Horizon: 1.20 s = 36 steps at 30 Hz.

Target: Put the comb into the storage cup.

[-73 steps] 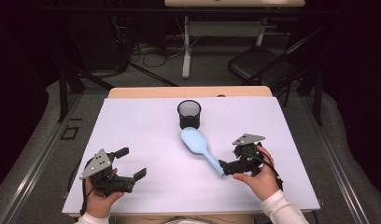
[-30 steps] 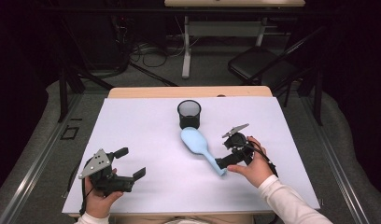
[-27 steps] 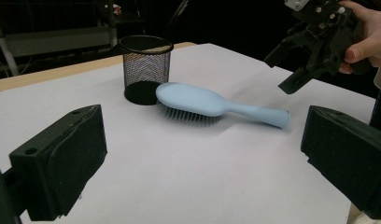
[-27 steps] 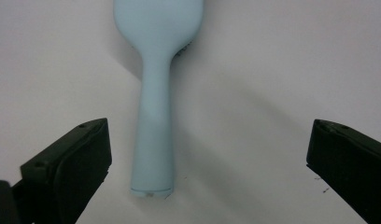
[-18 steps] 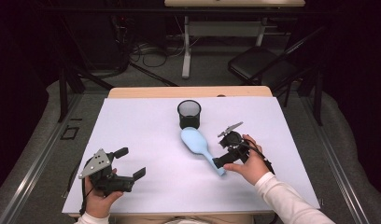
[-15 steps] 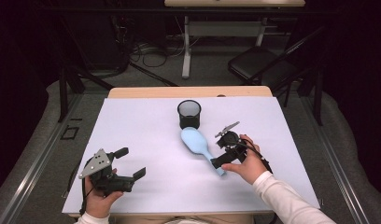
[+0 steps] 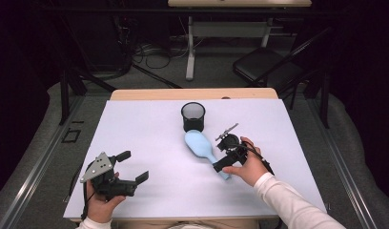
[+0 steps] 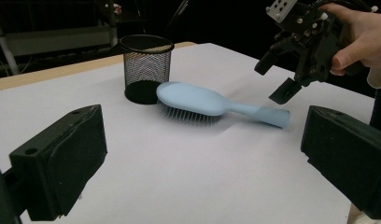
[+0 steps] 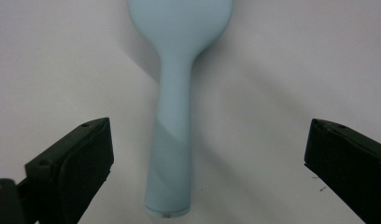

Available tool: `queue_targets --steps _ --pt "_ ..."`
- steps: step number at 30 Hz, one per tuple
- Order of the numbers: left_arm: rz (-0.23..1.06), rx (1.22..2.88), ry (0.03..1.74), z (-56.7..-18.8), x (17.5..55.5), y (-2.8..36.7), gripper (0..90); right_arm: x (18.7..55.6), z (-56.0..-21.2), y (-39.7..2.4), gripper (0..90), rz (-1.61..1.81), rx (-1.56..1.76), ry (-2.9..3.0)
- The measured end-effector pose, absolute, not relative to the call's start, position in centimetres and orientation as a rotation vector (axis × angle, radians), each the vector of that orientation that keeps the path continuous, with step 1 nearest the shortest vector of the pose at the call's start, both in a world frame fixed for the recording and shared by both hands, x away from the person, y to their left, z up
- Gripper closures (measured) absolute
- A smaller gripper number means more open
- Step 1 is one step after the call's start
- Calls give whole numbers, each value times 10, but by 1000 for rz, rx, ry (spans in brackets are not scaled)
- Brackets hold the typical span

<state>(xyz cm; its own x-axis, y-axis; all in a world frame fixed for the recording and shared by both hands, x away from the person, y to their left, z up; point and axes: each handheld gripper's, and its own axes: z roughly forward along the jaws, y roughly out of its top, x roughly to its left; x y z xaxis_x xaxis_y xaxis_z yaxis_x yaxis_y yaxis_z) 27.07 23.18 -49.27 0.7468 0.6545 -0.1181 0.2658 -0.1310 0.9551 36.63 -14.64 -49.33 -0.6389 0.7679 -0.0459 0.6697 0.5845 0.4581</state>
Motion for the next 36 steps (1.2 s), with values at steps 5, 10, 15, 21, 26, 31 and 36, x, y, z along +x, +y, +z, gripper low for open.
queue_targets --steps 5,10,15,21,26,31,36 --pt "391 1717 733 -493 271 231 3 368 -493 -145 10 565 1201 2601" --pt "392 1715 734 -493 271 232 4 372 -496 -141 12 546 1212 2626" --pt "387 1715 732 -493 271 232 5 375 -500 -137 65 542 1206 2624" --pt "389 1713 734 -493 271 232 5 378 -504 -131 71 527 1204 2641" --pt "387 1713 734 -494 271 232 5 381 -506 -129 122 515 1205 2652" --pt "386 1714 732 -494 271 231 5 385 -509 -125 147 515 1220 2665" --pt "388 1715 736 -494 272 232 6 390 -512 -121 151 518 1231 2676"
